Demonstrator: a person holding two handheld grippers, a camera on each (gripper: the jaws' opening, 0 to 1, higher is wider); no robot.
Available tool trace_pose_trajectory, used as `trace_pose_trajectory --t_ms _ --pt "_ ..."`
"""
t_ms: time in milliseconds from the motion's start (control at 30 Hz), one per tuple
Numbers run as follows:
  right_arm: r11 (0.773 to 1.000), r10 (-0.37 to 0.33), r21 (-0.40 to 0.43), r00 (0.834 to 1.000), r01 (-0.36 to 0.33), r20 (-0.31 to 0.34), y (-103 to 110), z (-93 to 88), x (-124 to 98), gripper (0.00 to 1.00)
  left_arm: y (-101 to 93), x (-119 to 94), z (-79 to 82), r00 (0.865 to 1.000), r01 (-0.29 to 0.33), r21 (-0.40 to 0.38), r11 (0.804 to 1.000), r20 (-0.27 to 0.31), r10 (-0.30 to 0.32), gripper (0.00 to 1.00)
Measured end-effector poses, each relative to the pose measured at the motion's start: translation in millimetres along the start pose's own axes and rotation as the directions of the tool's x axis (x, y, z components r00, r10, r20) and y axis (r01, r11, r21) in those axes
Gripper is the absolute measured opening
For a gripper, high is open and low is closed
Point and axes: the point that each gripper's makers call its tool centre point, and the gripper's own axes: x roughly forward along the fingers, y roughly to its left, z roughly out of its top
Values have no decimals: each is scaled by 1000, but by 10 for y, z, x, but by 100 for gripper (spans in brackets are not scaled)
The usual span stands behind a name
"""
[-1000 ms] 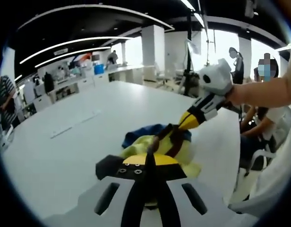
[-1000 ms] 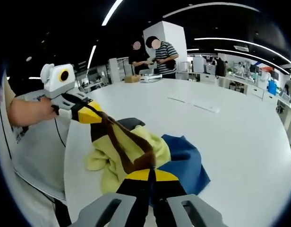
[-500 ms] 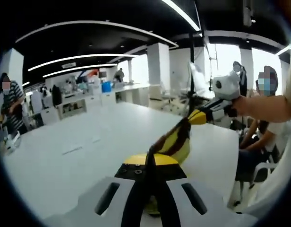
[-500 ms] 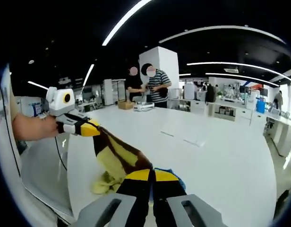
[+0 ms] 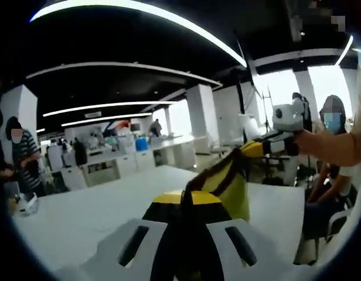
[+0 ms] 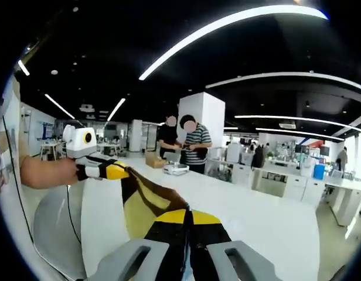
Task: Fold the garment on the visible template until the final outline fits inside the template.
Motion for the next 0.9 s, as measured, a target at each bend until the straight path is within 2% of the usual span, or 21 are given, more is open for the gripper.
trace_pose_trajectory --t_ms 133,267,500,900 --pt "1000 -14 -24 999 13 -41 -55 -152 127 0 52 131 -155 999 -9 45 999 -51 11 0" --pt "999 -36 -21 998 35 -44 -162 -172 217 0 128 221 -180 998 -16 32 999 -53 18 0" --pt "997 -66 -35 997 64 -41 -320 -136 392 0 325 387 -142 998 -39 57 998 -51 42 0" --pt "995 -91 -50 992 87 -84 -594 -261 743 0 655 675 -319 993 -68 61 996 -96 74 0"
